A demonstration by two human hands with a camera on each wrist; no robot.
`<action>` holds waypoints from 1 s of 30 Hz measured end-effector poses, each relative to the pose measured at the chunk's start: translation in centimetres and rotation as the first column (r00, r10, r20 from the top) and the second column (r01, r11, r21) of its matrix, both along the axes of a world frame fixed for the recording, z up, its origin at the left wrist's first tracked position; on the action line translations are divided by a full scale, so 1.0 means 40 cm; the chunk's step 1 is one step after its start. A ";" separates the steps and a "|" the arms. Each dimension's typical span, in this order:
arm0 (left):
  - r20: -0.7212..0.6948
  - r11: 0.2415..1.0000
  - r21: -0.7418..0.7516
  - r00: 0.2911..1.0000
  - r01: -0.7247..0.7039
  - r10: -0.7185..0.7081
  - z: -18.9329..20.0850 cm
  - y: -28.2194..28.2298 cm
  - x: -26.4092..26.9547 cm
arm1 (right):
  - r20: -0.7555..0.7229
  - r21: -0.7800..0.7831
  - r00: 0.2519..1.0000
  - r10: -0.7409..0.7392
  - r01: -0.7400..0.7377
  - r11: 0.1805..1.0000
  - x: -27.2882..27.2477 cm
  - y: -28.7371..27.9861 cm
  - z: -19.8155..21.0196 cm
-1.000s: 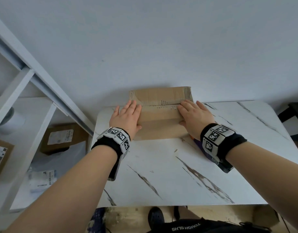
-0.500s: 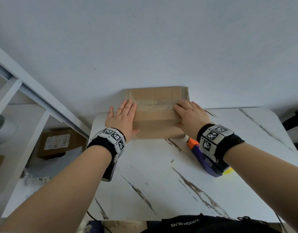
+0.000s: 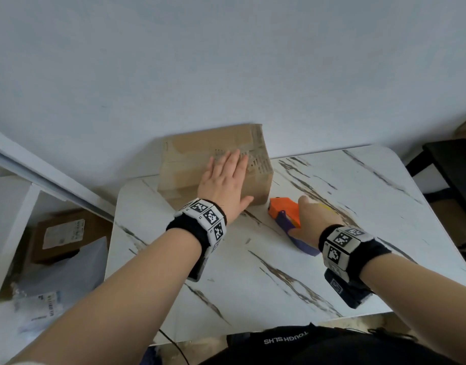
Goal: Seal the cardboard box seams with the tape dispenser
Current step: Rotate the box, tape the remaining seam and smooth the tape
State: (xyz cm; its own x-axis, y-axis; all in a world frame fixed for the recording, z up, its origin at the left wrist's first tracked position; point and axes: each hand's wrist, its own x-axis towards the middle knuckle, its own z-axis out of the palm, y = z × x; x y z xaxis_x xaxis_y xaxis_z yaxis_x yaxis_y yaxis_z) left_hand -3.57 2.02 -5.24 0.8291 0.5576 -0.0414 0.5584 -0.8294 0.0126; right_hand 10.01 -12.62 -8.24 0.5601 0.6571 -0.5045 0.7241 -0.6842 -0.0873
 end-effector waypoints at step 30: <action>-0.035 0.997 -0.038 0.997 -0.064 0.063 -0.001 0.001 0.033 | 0.008 0.160 0.990 0.144 -0.143 0.977 0.147 0.197 0.018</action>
